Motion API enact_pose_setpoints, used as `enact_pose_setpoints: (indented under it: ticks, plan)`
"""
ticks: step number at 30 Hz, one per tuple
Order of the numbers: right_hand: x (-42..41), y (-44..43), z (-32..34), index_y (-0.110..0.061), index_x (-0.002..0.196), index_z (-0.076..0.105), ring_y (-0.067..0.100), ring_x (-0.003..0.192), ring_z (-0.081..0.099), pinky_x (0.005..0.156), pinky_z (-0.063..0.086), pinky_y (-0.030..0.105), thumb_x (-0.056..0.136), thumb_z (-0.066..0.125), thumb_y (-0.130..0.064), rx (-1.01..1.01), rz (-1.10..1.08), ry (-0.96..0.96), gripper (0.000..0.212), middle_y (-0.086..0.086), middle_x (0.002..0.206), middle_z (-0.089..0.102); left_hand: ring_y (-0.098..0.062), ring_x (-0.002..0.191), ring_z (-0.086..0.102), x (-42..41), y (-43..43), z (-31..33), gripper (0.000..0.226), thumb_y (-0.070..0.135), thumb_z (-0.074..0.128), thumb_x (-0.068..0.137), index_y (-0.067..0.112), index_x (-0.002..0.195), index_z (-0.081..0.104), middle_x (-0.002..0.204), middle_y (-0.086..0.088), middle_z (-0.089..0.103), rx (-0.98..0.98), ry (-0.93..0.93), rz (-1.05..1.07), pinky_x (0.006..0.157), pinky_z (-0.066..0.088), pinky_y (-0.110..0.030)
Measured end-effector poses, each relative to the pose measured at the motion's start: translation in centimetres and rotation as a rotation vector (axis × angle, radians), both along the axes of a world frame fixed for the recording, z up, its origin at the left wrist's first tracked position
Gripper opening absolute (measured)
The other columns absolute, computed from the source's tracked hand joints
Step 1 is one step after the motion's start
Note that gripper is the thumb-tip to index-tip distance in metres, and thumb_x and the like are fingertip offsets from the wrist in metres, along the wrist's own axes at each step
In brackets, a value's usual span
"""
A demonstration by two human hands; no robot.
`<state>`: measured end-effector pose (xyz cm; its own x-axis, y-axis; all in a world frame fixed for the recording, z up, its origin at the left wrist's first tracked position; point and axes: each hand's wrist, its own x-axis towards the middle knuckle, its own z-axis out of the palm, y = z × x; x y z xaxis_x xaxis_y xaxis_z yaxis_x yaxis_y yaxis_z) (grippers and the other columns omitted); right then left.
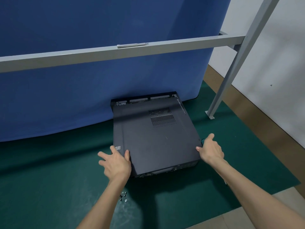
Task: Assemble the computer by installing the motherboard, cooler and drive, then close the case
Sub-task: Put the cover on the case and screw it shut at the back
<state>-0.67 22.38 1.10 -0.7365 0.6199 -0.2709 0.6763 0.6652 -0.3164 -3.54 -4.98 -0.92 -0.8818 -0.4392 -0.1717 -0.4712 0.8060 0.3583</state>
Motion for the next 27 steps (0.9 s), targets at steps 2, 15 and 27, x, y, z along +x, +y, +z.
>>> enact_pose_setpoints:
  ticks: [2,15,27]
  plan:
    - [-0.2,0.0,0.0,-0.008,0.103,0.028,0.036,0.100,0.059,0.069,0.038,0.037,0.093,0.061,-0.025,0.003,0.004,-0.030,0.039,0.015,0.109,0.061,-0.036,0.106,0.041,-0.3,-0.2,0.0,0.051,0.049,0.051,0.091,0.013,0.124,0.038,0.121,-0.020,0.032,-0.060,-0.033,-0.048,0.058,0.036,-0.037]
    - [0.3,-0.3,-0.6,-0.007,0.079,0.046,0.030,0.080,0.050,0.065,0.040,0.034,0.090,0.068,-0.025,-0.140,-0.152,0.032,0.031,0.013,0.092,0.057,-0.039,0.107,0.042,-0.6,-0.4,-0.4,0.052,0.042,0.051,0.093,-0.001,0.121,0.039,0.118,-0.024,0.038,0.054,0.038,-0.032,0.065,0.038,-0.041]
    - [0.3,-0.2,-1.0,-0.010,0.066,0.036,0.025,0.064,0.044,0.051,0.031,0.031,0.087,0.071,-0.024,-0.139,-0.240,0.132,0.043,0.004,0.067,0.044,-0.037,0.103,0.040,0.1,-0.5,-1.5,0.052,0.032,0.041,0.098,-0.001,0.137,0.032,0.117,-0.023,0.035,0.131,0.176,-0.061,0.072,0.041,-0.045]
